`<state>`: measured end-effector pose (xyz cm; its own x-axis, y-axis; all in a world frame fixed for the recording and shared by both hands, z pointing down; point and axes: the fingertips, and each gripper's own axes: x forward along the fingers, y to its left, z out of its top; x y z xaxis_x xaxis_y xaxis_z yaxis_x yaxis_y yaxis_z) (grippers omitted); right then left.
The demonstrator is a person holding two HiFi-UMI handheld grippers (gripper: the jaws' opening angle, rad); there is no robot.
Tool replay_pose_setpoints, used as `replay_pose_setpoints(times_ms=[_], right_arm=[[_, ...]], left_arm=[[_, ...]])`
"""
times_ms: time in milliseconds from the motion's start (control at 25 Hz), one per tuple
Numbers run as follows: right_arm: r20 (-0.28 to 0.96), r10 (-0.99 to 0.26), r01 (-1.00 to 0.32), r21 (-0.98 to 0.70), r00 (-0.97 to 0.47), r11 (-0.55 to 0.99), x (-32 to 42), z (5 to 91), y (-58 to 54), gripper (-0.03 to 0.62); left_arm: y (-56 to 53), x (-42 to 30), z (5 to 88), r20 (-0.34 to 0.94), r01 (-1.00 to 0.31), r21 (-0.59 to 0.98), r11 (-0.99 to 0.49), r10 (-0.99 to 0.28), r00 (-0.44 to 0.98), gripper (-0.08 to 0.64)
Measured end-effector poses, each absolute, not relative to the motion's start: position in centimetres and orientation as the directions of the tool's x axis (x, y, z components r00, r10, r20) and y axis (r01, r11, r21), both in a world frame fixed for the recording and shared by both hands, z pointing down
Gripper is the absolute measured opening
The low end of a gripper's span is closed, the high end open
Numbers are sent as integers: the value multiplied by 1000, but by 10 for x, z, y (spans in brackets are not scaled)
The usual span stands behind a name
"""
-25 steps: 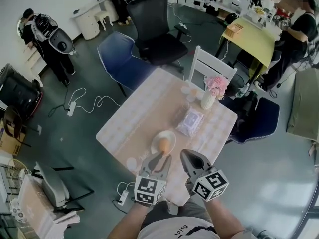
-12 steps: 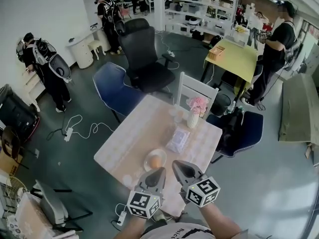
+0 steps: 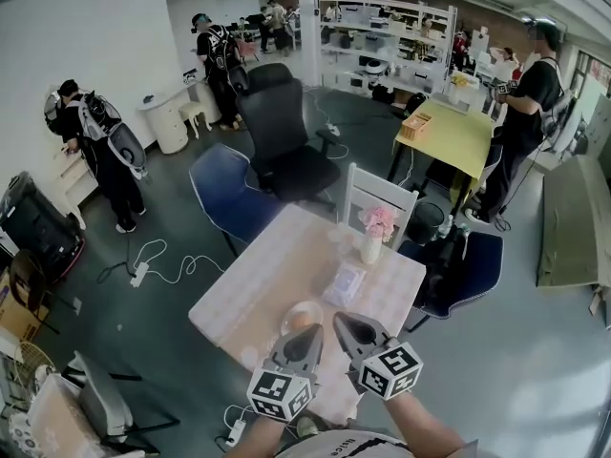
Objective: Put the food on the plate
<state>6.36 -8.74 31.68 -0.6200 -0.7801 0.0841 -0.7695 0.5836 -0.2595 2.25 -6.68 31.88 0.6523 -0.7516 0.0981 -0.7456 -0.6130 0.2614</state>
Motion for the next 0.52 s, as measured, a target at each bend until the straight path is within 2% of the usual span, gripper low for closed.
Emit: replay_pose_setpoints(times_ms=[520], right_arm=[[81, -776, -766, -257, -625, 590, 63, 320, -84, 15]], left_arm=[[-65, 24, 323, 109, -759, 247, -602, -761, 639, 6]])
